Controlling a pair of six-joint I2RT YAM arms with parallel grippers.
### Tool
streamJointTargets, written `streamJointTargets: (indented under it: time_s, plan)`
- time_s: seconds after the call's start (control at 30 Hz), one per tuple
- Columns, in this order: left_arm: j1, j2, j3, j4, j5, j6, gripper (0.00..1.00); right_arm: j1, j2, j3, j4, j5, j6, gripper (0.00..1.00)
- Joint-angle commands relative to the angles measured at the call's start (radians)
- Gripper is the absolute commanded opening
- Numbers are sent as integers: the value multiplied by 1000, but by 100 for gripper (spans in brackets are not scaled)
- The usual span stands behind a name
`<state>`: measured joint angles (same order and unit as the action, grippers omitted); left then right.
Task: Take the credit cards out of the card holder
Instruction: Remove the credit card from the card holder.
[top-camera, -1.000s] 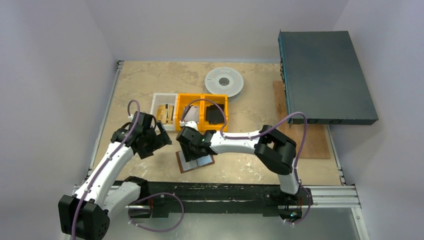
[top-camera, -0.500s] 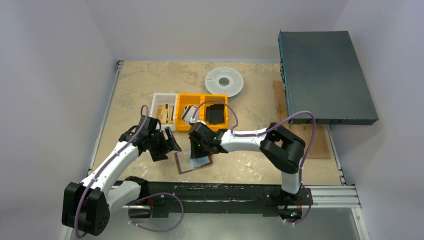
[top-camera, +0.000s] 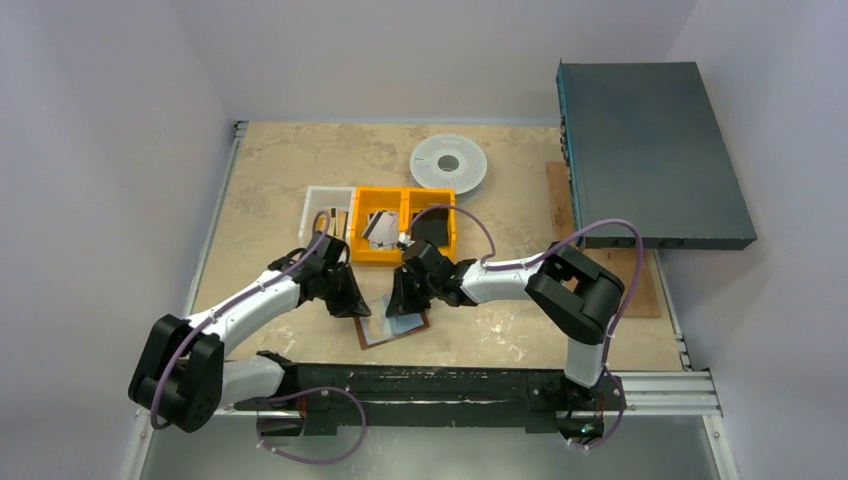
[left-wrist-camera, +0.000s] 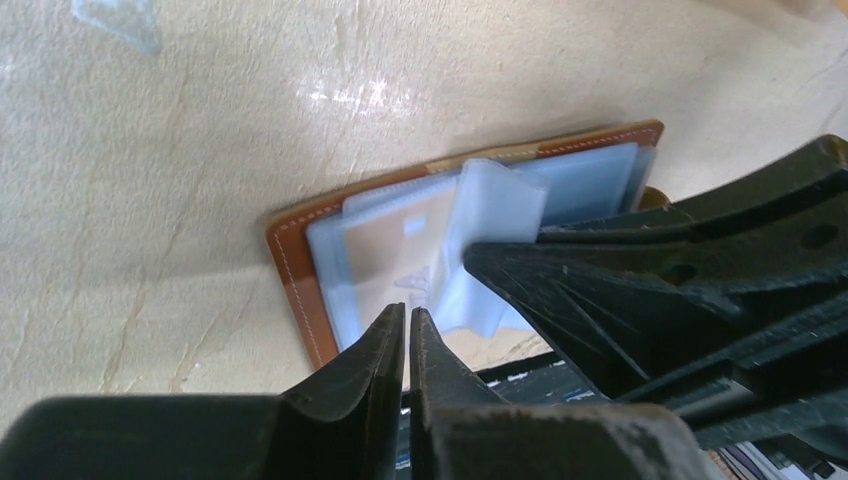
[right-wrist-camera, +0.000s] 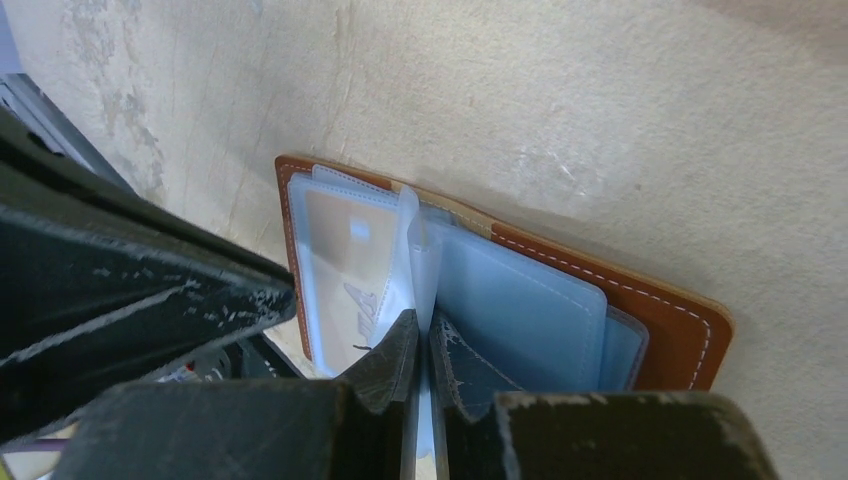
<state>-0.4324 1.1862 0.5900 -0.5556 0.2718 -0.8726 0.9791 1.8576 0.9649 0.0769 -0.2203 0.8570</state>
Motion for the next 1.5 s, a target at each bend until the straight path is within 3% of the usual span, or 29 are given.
streamJointTargets:
  time_s: [0.0,0.23,0.57,0.97,1.47]
  plan:
    - [-12,48,-10,81,-9,-20,3,-16,-31,-56,-1,-26,-4,5]
    - [-20,116,-12,106,-20,-21,0,-23,-82,-58,41,-53,-5,6]
    - [-26,152,-3,99,-36,-6,0,-25,-146,-51,50,-70,-3,20]
    - [-58,143,57,59,-41,27,0,-31,-238,-19,-201,174,-57,27]
    - [-145,209,196,61,-32,40,0,-51,-333,-47,-276,248,-67,29]
